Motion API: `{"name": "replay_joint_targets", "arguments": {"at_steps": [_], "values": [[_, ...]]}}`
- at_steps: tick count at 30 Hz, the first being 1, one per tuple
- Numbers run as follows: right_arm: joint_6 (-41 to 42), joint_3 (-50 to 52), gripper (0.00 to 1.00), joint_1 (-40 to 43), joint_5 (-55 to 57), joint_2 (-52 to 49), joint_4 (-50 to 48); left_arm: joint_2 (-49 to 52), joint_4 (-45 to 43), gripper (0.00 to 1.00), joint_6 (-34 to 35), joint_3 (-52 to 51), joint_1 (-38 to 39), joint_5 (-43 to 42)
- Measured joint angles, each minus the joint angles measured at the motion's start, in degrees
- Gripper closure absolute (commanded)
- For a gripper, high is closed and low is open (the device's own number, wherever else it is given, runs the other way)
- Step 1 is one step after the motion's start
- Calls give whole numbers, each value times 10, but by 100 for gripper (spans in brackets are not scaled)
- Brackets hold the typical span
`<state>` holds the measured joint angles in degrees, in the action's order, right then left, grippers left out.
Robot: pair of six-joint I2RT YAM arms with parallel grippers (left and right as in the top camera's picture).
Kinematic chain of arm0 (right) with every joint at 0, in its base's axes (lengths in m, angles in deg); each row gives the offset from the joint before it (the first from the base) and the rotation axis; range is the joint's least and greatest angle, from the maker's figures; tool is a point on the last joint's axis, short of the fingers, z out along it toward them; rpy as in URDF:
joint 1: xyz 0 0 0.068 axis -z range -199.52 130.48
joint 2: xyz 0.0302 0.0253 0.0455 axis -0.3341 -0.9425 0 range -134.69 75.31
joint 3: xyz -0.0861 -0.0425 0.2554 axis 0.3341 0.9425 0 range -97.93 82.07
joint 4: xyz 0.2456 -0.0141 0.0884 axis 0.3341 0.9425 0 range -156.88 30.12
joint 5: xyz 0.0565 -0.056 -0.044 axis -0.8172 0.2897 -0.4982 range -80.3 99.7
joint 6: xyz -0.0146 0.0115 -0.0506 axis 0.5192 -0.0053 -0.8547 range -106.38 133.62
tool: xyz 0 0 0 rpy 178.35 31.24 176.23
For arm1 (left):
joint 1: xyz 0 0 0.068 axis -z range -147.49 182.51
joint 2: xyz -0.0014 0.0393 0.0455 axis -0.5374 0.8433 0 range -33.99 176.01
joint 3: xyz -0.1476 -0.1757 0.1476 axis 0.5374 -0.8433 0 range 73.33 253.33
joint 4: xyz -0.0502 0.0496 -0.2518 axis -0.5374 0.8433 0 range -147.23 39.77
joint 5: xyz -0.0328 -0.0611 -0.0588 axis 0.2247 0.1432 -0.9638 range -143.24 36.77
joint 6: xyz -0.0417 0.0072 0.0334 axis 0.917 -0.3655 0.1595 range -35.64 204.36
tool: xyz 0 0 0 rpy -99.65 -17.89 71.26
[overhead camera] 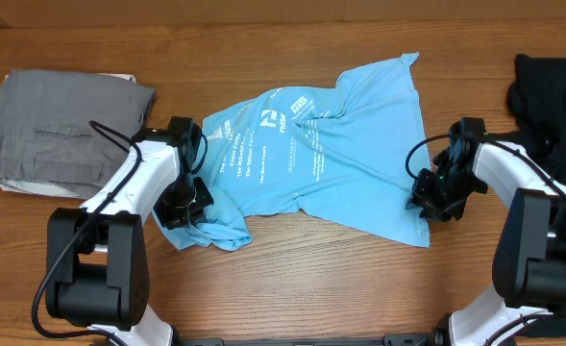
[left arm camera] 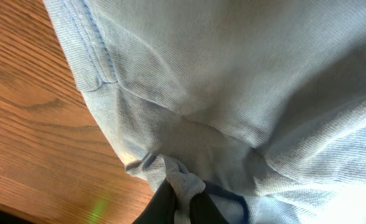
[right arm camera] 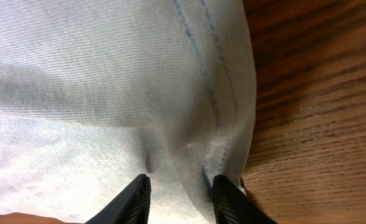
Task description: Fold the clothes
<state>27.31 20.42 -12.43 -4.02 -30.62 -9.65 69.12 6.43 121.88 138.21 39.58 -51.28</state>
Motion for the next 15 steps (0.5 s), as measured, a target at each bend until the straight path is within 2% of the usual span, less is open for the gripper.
{"name": "replay_joint_targets", "arguments": {"at_steps": [15], "values": [[21,-46,67,7,-15,-28,136,0,0,96,-37,0,0,-13]]}}
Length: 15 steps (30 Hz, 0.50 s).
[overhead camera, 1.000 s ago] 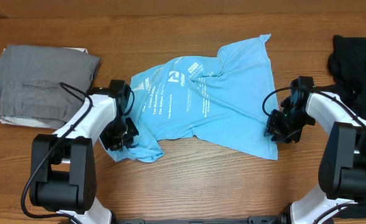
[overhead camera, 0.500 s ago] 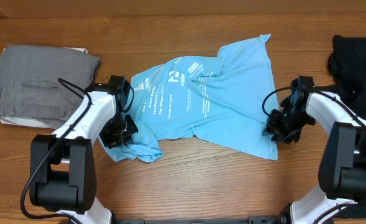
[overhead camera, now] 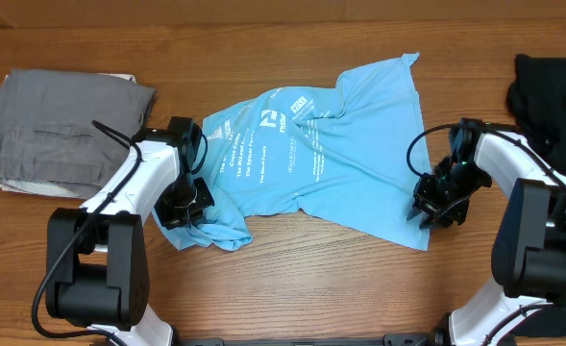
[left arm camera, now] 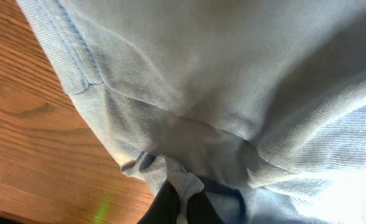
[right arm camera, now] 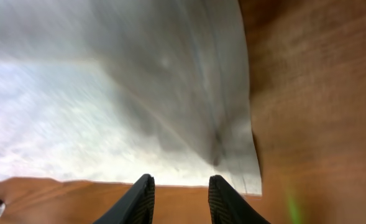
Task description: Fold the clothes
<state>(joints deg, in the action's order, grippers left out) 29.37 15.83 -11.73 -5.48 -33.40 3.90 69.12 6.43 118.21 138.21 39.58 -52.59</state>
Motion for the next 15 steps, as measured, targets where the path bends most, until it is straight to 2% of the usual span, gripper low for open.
{"name": "replay_joint_targets", "arguments": {"at_steps": [5,11,15], "values": [[3,0,67,0,0,0,1,0,0,96,-10,0,0,0],[5,45,96,0,-2,0,-63,0,-1,96,-12,0,0,0],[7,55,96,4,-8,4,-71,0,-4,96,-12,0,0,-2]]}}
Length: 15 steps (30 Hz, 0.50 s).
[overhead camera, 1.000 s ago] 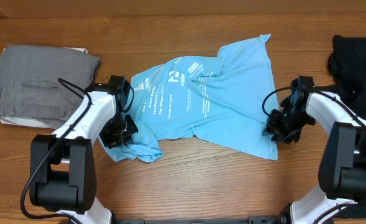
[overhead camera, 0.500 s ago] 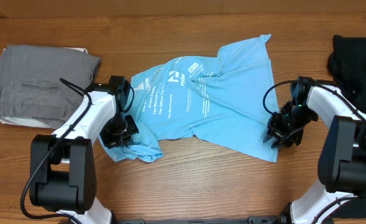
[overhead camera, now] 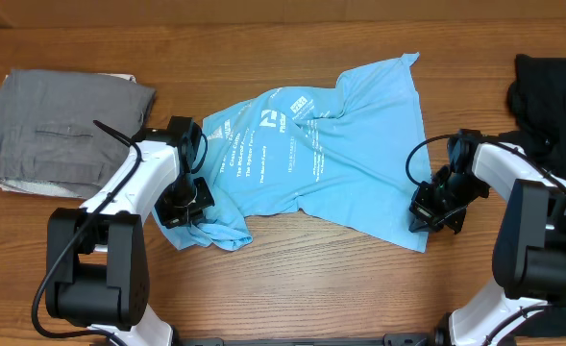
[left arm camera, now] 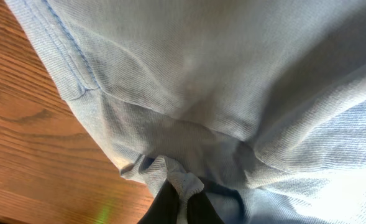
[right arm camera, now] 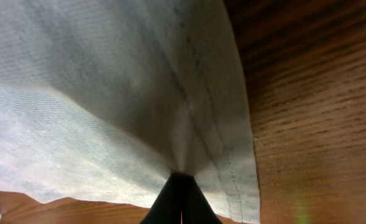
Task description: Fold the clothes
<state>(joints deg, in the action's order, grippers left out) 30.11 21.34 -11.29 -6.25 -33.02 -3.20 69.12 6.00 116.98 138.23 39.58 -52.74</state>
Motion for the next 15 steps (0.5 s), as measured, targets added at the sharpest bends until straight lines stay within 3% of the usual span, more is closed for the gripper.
{"name": "replay_joint_targets", "arguments": {"at_steps": [8,15], "values": [[29,2,96,-1,14,3,5,0,0,96,-2,0,0,-1],[108,2,96,8,110,3,42,0,9,96,-29,0,0,-1]]}}
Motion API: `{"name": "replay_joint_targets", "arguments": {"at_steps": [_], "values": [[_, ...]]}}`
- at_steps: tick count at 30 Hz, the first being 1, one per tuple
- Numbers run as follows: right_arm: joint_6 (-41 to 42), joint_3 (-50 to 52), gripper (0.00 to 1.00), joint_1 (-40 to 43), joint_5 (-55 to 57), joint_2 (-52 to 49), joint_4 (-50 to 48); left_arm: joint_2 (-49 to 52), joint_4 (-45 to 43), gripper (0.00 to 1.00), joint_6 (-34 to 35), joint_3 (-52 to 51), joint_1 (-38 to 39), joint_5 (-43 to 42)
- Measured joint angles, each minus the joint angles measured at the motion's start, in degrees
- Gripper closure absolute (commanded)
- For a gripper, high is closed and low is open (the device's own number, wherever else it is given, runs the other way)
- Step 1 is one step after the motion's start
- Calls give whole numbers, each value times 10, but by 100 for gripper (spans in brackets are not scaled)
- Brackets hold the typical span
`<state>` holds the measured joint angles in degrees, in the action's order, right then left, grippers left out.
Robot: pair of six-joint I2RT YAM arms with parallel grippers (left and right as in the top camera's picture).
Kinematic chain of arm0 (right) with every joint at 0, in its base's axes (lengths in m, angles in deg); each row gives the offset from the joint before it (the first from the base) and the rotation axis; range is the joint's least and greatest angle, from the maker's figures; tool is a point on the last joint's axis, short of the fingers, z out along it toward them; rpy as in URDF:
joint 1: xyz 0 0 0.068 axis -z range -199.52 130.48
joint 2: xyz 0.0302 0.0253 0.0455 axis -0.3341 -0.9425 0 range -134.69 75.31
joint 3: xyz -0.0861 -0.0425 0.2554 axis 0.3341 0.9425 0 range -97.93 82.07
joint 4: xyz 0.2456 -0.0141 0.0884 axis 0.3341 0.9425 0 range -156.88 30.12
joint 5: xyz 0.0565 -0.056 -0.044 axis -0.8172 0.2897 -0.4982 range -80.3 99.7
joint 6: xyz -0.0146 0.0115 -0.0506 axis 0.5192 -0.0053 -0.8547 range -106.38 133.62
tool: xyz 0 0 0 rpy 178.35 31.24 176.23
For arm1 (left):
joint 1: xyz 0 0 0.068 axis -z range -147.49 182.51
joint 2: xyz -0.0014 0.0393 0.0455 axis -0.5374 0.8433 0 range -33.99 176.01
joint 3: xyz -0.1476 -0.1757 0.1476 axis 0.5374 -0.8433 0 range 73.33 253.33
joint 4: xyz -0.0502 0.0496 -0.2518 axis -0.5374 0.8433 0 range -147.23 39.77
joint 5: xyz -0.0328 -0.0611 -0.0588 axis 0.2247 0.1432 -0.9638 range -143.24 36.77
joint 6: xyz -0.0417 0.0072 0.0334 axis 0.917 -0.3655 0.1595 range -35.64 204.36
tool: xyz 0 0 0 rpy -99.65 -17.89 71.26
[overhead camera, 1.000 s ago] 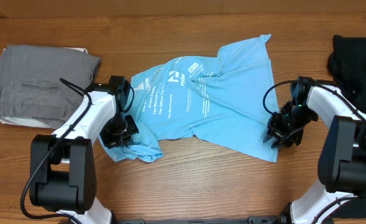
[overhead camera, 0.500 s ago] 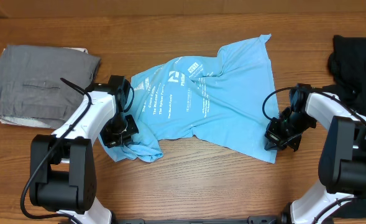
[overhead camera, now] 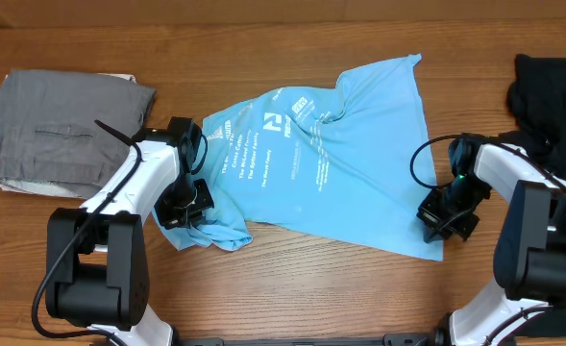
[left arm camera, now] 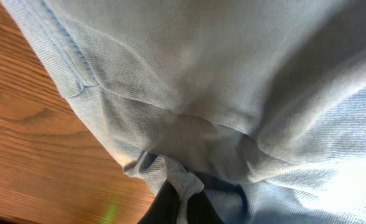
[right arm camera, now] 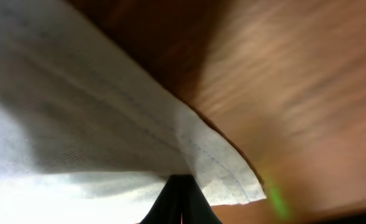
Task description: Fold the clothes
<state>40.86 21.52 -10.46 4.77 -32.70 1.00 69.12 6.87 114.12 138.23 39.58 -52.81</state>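
A light blue T-shirt [overhead camera: 321, 163] with white print lies spread across the middle of the wooden table. My left gripper [overhead camera: 188, 206] is shut on a bunched fold of its left side [left arm camera: 181, 186]. At the shirt's lower right corner my right gripper [overhead camera: 444, 223] is shut on the hem [right arm camera: 189, 180], the corner lifted a little off the wood. A folded grey garment [overhead camera: 61, 130] lies at the far left. A black garment [overhead camera: 552, 86] sits at the far right edge.
Bare wooden table [overhead camera: 311, 298] runs along the front below the shirt. The grey garment and the black garment flank the work area, each close behind an arm.
My right gripper has moved right and toward the front with the hem in it, drawing the shirt's lower right corner outward. The left gripper has stayed in place.
My left gripper stayed shut on the shirt's left fold throughout. My right gripper was open over the lower right hem at first and a moment later, then shut on it, and now holds that corner farther right with the lower edge stretched flatter.
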Motion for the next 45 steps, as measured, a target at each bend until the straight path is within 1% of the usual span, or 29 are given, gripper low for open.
{"name": "replay_joint_targets", "arguments": {"at_steps": [5,13,25,32,39,45], "values": [[18,0,95,3,28,0,4,0,5,96,-15,0,0,0],[26,0,95,3,37,0,5,0,11,96,-28,0,0,-11],[27,0,95,3,37,0,3,-3,69,96,-31,0,0,-24],[27,0,94,3,37,0,3,-42,114,96,-32,0,0,-35],[27,0,93,3,38,0,4,-68,139,96,-32,0,0,-39],[27,0,93,3,38,0,3,-75,136,96,-32,-46,0,-38]]}}
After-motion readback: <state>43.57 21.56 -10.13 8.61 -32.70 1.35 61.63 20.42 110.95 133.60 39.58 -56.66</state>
